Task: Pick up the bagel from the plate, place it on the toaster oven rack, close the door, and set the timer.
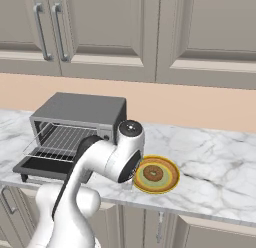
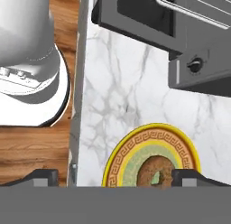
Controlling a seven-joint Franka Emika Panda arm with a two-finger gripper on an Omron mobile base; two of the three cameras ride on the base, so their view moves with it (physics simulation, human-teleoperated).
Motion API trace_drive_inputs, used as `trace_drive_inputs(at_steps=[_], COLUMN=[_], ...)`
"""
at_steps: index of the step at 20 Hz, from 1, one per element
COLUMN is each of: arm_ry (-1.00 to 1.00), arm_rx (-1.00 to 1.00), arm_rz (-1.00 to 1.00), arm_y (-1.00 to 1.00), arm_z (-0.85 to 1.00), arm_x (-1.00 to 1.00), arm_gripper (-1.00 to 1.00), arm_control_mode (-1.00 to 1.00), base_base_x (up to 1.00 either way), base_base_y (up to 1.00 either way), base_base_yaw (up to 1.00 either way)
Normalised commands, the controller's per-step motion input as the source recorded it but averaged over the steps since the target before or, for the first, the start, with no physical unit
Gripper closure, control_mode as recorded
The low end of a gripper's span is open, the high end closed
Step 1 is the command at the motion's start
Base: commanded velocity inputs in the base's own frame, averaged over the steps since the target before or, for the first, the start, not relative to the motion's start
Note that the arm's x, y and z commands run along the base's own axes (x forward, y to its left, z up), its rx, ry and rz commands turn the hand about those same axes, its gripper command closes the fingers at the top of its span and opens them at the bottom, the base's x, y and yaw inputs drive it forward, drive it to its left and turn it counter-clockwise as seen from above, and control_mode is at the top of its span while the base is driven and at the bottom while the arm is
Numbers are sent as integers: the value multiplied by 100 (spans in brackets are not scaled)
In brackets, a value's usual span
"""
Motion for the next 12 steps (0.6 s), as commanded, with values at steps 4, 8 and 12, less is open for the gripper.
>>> trace_drive_inputs(at_steps=[4, 8, 12], arm_ry=[0, 0, 0], arm_rx=[0, 0, 0], arm_rz=[22, 26, 32], arm_y=[-76, -42, -21], arm_z=[-3, -32, -53], arm_x=[35, 46, 49], arm_gripper=[-100, -100, -100], arm_control_mode=[-100, -100, -100], base_base_x=[0, 0, 0], base_base_y=[0, 0, 0], base_base_yaw=[0, 0, 0])
